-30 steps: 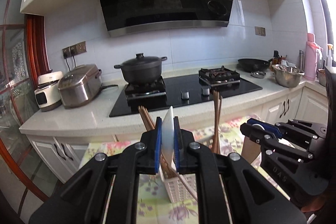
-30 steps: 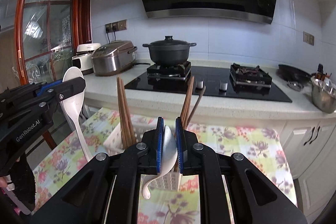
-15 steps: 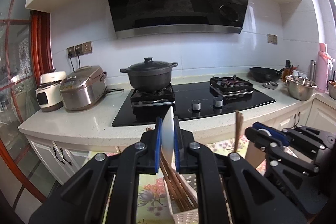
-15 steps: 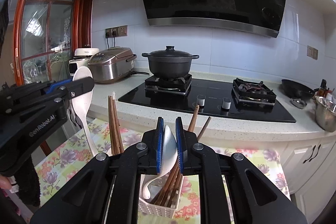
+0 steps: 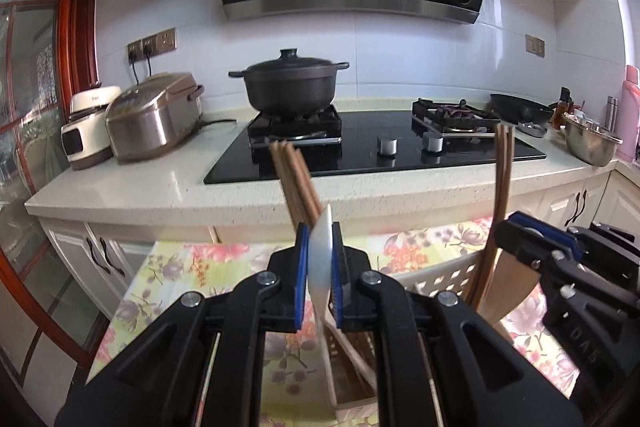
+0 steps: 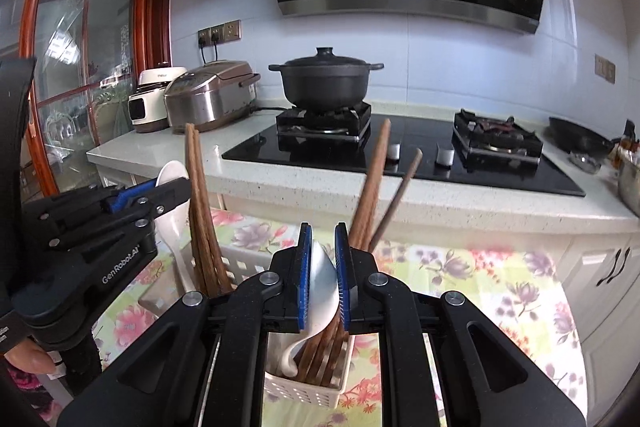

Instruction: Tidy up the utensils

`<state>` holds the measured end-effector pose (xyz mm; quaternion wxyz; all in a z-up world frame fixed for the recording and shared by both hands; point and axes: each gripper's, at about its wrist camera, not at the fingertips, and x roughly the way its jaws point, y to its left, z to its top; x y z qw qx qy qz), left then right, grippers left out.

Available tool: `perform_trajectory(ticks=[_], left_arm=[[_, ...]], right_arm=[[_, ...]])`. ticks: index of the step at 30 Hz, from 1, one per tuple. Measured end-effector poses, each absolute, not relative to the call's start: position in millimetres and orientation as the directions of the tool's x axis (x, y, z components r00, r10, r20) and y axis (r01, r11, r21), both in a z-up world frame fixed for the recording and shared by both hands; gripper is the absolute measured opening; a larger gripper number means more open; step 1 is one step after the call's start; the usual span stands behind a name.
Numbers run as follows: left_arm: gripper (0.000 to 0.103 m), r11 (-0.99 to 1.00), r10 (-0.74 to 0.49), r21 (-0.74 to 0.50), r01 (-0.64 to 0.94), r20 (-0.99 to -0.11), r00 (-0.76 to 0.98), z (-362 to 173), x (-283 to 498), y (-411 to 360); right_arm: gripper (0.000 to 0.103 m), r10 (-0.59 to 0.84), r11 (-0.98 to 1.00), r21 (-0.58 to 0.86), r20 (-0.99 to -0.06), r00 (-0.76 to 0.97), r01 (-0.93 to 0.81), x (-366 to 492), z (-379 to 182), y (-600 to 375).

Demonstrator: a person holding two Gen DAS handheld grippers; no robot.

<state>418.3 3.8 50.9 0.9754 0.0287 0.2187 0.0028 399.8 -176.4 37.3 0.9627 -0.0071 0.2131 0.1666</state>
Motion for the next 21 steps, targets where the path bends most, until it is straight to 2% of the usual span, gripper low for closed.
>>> perform_trajectory(ticks=[3,7,10,11,12,14,17,18,21], left_arm=[[0.020,0.998,0.028,0.059,-0.002,-0.428,0.903,45.8,414.9,8.7],[0.020,0.998,0.040,0.063,-0.015,-0.419,0.907,50.9,405.0,16.0],[0.025,0.998,0.050,0.060,-0.028,-0.396,0.917,64.5,389.6,21.0],[0.035,0.998,0.051,0.056,-0.032,-0.384,0.922,69.8,381.7,22.5],[0.049,0.998,0.051,0.051,-0.035,-0.369,0.928,74.7,372.1,23.9],[0.065,0.998,0.061,0.048,-0.047,-0.342,0.938,81.8,353.7,24.2],[0.078,0.997,0.073,0.048,-0.060,-0.328,0.942,82.9,323.9,23.7],[0.085,0.997,0.078,0.045,-0.067,-0.322,0.944,81.0,313.1,24.0],[0.097,0.996,0.085,0.038,-0.077,-0.311,0.947,72.8,285.7,25.2]], right_arm=[[0.014,0.321,0.943,0.057,-0.412,0.853,-0.327,398.4,35.4,-178.4],[0.015,0.333,0.940,0.067,-0.392,0.858,-0.335,389.3,44.9,-183.3],[0.024,0.352,0.933,0.067,-0.363,0.863,-0.353,371.9,60.9,-188.4],[0.028,0.357,0.932,0.067,-0.350,0.866,-0.357,364.2,65.4,-190.1],[0.030,0.360,0.931,0.065,-0.342,0.868,-0.360,356.6,68.9,-191.5],[0.032,0.362,0.931,0.074,-0.336,0.870,-0.359,342.2,72.4,-195.9],[0.041,0.366,0.930,0.112,-0.339,0.867,-0.349,319.9,67.2,-206.2],[0.042,0.366,0.931,0.125,-0.337,0.867,-0.344,311.5,63.9,-210.8],[0.045,0.376,0.926,0.172,-0.347,0.859,-0.336,288.2,51.4,-224.7]])
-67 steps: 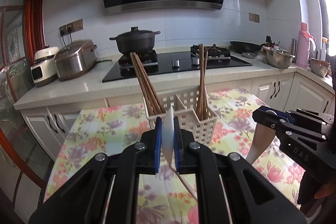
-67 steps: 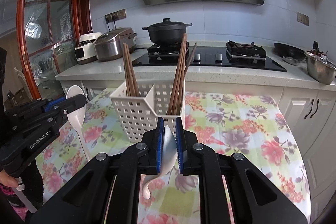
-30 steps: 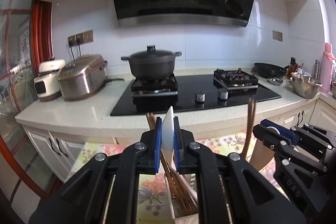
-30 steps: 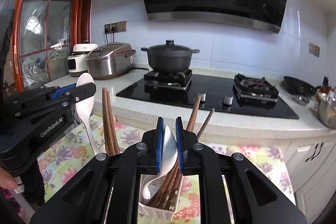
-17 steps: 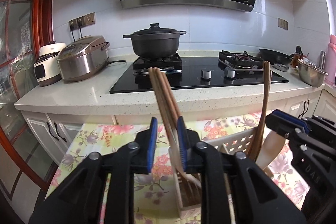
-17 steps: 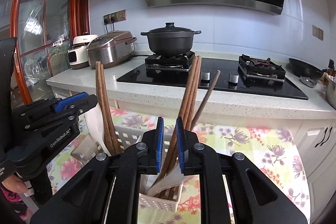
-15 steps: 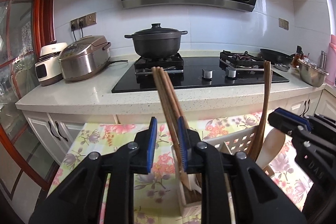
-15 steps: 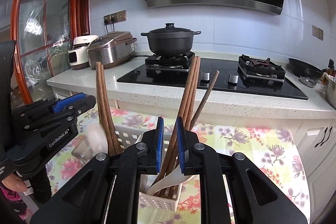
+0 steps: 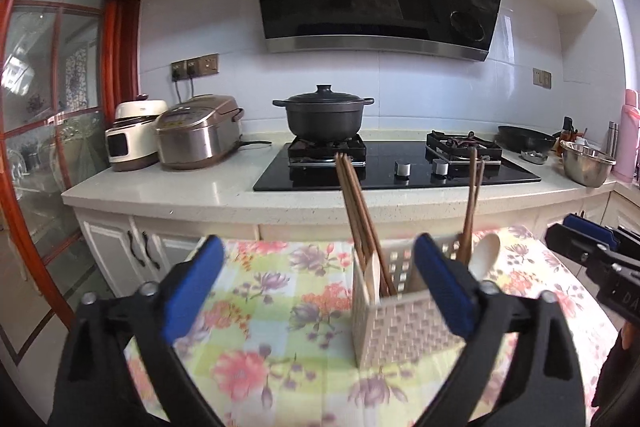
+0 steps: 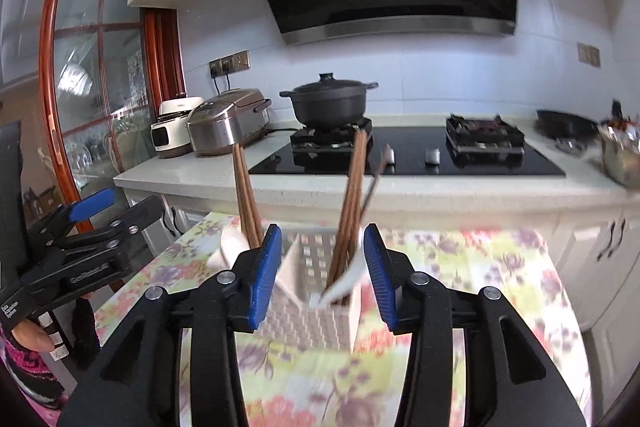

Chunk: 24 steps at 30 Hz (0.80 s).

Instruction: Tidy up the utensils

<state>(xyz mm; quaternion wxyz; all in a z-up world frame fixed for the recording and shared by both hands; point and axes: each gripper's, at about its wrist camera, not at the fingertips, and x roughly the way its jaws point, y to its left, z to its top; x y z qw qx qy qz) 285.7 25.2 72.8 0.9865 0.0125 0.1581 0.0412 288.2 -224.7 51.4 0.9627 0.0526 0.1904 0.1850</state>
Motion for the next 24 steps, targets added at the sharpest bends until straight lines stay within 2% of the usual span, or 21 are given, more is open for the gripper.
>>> perform_trajectory(ticks=[1,3,8,12,18,24], left_arm=[[0.098,0.997,0.075,0.030,-0.069,-0.316,0.946,67.4,274.5,25.3],[0.098,0.999,0.050,0.017,-0.047,-0.331,0.942,59.4,260.0,24.9],[0.098,1.000,0.007,-0.002,-0.008,-0.379,0.926,43.0,226.4,16.2],[0.098,1.000,-0.018,-0.002,0.018,-0.375,0.927,40.1,204.7,8.3],[0.098,0.997,-0.070,-0.017,0.069,-0.383,0.921,49.6,183.6,-1.7],[0.098,0.997,-0.073,-0.021,0.071,-0.390,0.918,55.2,177.8,-4.2]], right_arm=[[0.047,0.385,0.922,0.181,-0.352,0.853,-0.342,282.5,48.1,-227.0],[0.062,0.396,0.918,0.185,-0.363,0.843,-0.351,264.3,38.6,-232.0],[0.075,0.396,0.918,0.182,-0.373,0.839,-0.352,231.8,25.5,-235.6],[0.078,0.415,0.909,0.226,-0.389,0.822,-0.351,220.6,25.6,-242.8],[0.084,0.414,0.910,0.212,-0.407,0.814,-0.357,207.7,39.9,-243.3],[0.085,0.412,0.911,0.188,-0.401,0.818,-0.367,198.8,46.6,-241.4]])
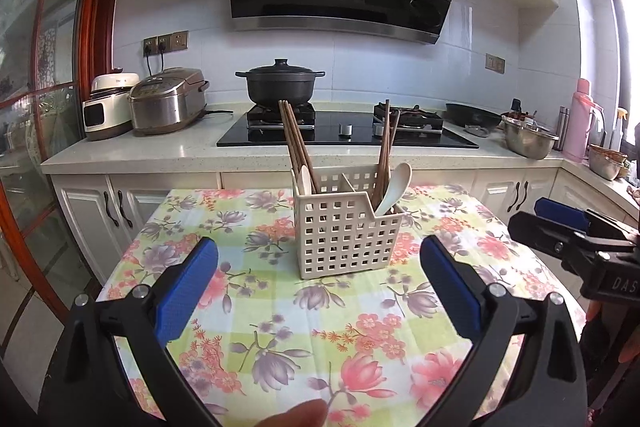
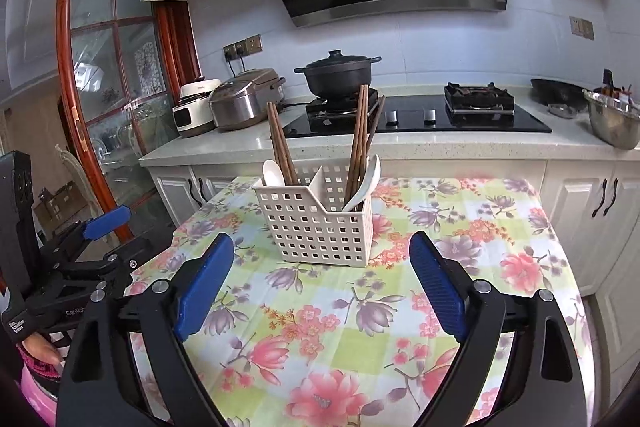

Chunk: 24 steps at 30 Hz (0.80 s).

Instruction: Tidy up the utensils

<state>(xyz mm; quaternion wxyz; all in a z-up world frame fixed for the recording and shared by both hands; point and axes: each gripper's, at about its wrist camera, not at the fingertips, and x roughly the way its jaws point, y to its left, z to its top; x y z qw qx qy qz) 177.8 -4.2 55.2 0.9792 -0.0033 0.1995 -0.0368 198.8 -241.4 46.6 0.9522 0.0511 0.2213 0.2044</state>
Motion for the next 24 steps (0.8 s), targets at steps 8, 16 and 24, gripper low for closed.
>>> perform_trajectory(ticks=[8,16,24], left_arm=[[0.098,0.995,-0.102,-0.047,0.091,-0.413,0.905,58.4,177.5,0.1],[0.098,0.995,-0.100,-0.042,0.090,-0.409,0.907,61.0,175.7,-0.7],[0.098,0.996,-0.089,-0.040,0.080,-0.407,0.909,60.3,175.9,0.7]], right_arm=[[0.085,0.385,0.923,0.154,-0.416,0.824,-0.354,200.0,43.6,-237.0],[0.085,0.384,0.923,0.154,-0.413,0.826,-0.352,199.4,43.6,-236.6],[0.085,0.383,0.923,0.149,-0.415,0.825,-0.354,199.1,44.0,-235.4]])
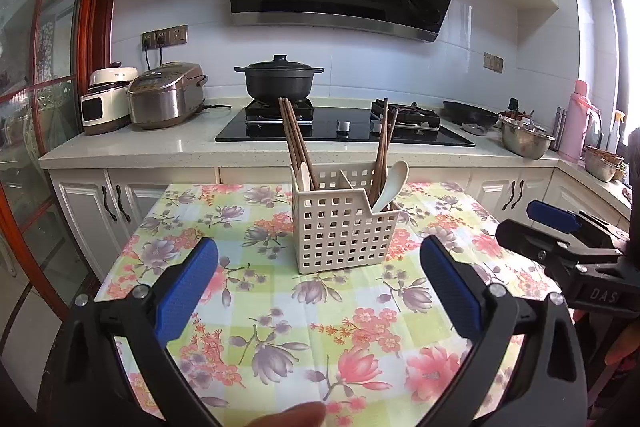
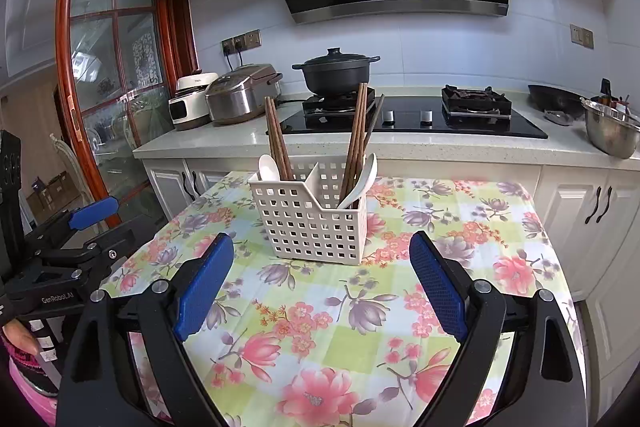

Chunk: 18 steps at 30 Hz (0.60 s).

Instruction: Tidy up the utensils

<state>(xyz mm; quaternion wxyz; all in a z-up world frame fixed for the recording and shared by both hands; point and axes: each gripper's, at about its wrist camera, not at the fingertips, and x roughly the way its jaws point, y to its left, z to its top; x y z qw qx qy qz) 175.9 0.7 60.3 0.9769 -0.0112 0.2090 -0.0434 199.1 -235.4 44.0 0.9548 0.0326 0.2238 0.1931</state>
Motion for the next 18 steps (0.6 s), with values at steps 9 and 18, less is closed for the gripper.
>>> perform_trajectory(ticks=[9,18], left_arm=[[0.098,0.996,-0.089,-0.047,0.076,-0.402,0.911,61.6,174.9,0.9],[0.098,0.996,-0.083,-0.043,0.072,-0.394,0.915,63.1,174.5,-1.1]], right_arm=[[0.085,0.388,0.921,0.152,-0.411,0.825,-0.358,199.0,44.8,-235.0],[0.085,0.388,0.922,0.149,-0.411,0.825,-0.358,198.5,45.2,-234.3]])
